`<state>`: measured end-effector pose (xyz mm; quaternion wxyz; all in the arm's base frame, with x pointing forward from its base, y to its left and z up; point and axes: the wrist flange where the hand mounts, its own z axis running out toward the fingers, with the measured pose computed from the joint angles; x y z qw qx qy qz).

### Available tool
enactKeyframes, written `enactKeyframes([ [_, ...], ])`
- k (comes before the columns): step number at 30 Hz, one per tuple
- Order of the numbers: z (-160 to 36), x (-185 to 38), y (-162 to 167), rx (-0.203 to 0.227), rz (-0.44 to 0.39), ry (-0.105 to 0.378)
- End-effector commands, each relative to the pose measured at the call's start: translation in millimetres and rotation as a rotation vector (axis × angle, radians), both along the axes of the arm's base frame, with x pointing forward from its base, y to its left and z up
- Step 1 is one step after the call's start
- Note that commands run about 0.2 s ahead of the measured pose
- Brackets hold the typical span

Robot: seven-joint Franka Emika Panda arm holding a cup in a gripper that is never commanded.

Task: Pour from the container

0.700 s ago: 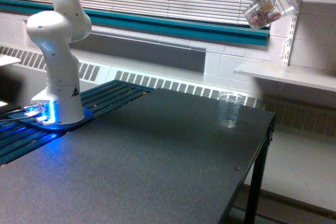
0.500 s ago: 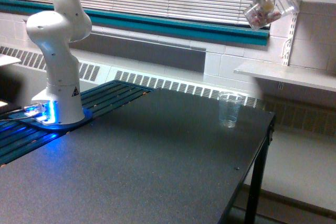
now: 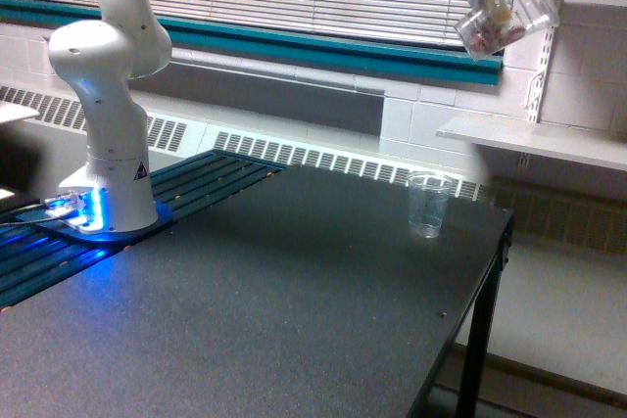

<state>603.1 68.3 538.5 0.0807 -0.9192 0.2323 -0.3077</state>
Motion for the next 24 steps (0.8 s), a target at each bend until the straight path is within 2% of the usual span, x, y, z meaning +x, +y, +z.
enactKeyframes([
  [1, -15.3, -1.2, 28.8, -0.012, 0.088, 0.006],
  [16, -55.7, -8.1, 83.4, -0.024, 0.281, 0.096],
  [24, -75.6, -18.0, 99.8, -0.051, 0.368, 0.16],
])
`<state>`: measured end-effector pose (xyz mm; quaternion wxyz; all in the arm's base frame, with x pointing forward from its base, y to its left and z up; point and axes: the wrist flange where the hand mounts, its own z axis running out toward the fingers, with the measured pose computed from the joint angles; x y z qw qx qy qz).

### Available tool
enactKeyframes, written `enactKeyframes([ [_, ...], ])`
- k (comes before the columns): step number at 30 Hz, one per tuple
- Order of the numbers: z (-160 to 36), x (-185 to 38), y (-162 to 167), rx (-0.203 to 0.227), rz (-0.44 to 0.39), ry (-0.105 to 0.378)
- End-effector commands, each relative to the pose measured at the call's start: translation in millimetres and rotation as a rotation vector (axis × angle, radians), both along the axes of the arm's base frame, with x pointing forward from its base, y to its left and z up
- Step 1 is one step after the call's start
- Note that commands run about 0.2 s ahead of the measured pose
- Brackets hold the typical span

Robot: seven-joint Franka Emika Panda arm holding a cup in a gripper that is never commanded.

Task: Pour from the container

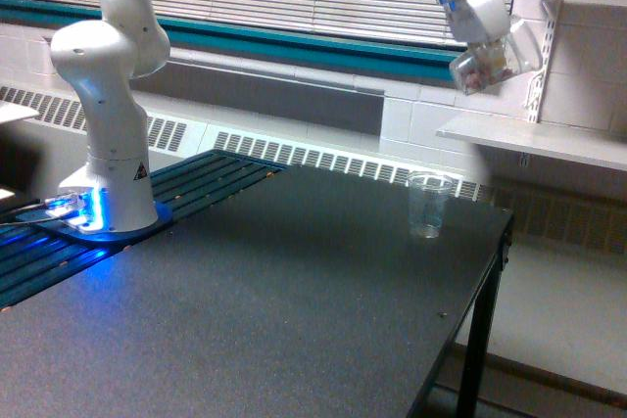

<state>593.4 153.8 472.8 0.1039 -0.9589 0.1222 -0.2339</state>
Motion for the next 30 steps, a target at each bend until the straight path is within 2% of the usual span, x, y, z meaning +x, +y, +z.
enactKeyframes([
  [1, -12.0, -9.9, 16.1, -0.049, 0.131, 0.026],
  [5, -23.8, -18.8, 22.9, -0.059, 0.169, 0.053],
  [15, -50.0, -45.5, 43.7, -0.032, 0.236, 0.115],
  [30, -73.3, -80.4, 50.7, -0.057, 0.327, 0.217],
])
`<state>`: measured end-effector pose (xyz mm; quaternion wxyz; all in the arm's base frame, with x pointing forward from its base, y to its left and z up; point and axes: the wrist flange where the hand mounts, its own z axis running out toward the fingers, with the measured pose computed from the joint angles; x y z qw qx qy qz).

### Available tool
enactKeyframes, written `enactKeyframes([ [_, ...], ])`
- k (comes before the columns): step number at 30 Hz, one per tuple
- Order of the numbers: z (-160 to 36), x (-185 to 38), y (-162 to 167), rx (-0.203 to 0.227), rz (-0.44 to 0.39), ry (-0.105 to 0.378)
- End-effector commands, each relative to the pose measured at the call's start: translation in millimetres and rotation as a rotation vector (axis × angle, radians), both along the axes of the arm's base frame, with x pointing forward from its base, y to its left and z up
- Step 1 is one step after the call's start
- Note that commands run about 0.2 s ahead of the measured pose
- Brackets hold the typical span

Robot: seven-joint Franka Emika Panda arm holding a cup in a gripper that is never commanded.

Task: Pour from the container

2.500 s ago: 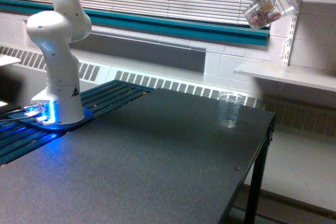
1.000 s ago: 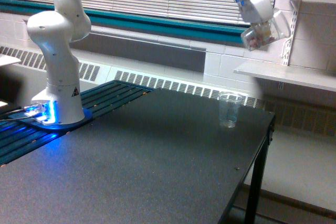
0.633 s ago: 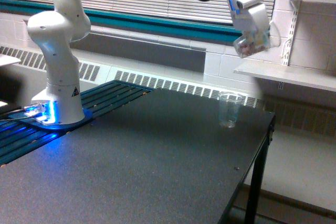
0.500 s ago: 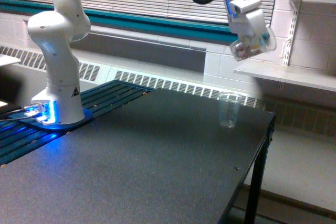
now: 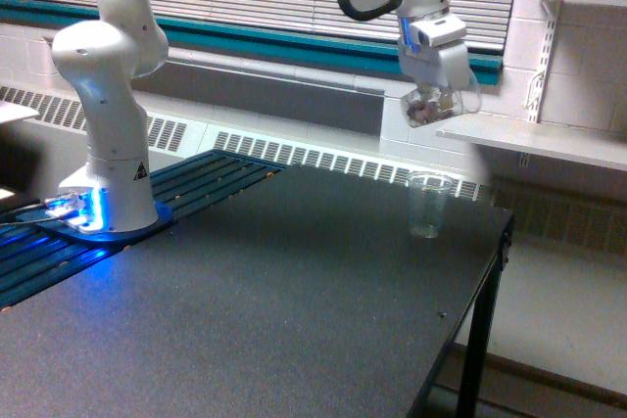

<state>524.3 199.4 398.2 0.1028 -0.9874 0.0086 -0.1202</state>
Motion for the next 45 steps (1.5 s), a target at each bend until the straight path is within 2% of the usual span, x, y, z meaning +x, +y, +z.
enactKeyframes([
  [1, 0.1, -13.3, 5.3, -0.017, 0.087, 0.015],
  [10, -15.0, -31.3, 10.2, -0.019, 0.119, 0.085],
  [20, -26.9, -41.7, 8.8, -0.023, 0.13, 0.152],
  [29, -34.0, -40.7, 0.3, -0.046, 0.134, 0.192],
  [39, -44.1, -37.0, -9.2, -0.087, 0.15, 0.263],
  [45, -51.5, -32.1, -10.0, -0.101, 0.155, 0.29],
])
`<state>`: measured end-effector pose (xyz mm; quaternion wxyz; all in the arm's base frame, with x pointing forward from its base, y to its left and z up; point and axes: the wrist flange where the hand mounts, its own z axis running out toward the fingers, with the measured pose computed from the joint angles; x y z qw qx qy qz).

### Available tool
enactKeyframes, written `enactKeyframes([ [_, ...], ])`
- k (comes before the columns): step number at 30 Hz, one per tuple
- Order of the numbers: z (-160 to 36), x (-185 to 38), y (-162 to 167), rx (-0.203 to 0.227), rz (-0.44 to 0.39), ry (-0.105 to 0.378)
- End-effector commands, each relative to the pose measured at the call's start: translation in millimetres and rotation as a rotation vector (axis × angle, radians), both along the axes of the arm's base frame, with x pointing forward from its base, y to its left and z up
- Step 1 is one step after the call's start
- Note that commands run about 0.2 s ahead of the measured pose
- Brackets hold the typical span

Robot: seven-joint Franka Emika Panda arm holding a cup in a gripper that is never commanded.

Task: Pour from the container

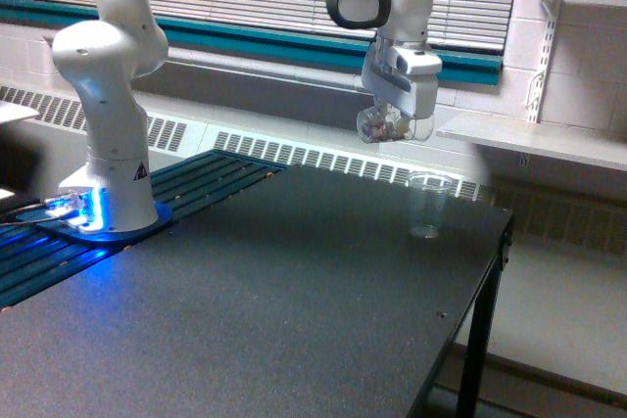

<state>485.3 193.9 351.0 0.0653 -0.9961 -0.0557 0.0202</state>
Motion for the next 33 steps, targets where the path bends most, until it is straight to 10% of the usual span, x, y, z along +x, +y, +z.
enactKeyframes([
  [1, -5.6, 8.5, -4.4, -0.015, 0.01, 0.022],
  [33, -32.0, 39.9, 27.6, -0.052, 0.095, 0.156],
])
